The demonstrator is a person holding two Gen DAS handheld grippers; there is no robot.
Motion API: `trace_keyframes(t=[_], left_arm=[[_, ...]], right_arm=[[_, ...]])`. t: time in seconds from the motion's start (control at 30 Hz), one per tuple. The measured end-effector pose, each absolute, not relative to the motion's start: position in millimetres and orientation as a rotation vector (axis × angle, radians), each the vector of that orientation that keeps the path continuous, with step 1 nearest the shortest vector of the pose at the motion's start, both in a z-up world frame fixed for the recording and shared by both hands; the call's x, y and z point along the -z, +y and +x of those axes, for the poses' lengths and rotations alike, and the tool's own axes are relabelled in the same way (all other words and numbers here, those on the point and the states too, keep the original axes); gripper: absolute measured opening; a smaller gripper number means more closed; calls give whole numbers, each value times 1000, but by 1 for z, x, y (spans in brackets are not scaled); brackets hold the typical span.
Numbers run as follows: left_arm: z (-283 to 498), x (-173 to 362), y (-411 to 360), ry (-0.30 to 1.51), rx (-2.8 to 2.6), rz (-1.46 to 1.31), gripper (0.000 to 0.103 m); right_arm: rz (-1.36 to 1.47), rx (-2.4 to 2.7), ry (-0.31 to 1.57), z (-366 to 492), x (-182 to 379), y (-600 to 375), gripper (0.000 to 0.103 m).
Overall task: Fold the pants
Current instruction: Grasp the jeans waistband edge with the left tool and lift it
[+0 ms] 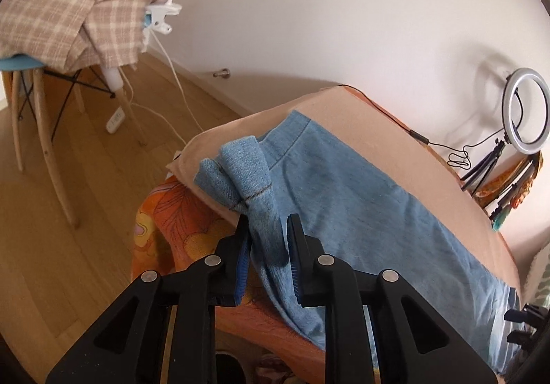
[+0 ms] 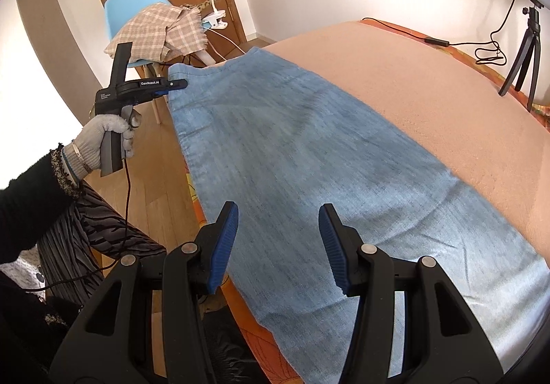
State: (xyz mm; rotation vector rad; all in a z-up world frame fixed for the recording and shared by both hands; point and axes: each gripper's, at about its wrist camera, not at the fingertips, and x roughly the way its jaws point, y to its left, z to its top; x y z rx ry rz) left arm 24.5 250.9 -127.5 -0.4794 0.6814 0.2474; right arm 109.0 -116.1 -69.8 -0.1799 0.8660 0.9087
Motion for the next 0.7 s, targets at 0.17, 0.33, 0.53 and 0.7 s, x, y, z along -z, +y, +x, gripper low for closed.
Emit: trace_keyframes(t=[0.17, 0.33, 0.53, 0.7], left_arm=[[39, 126, 242, 688, -207, -423, 17], [55, 139, 255, 747, -214, -489, 23], [50, 146, 264, 765, -285, -556, 41], [41, 155, 280, 731, -281, -660, 41]], right_arm=[[-201, -912, 883, 111, 77, -109, 51], [-214, -914, 879, 107, 77, -110, 51], [-223, -906, 882, 107, 78, -113, 51], [-229, -908, 887, 106, 80, -115, 51]])
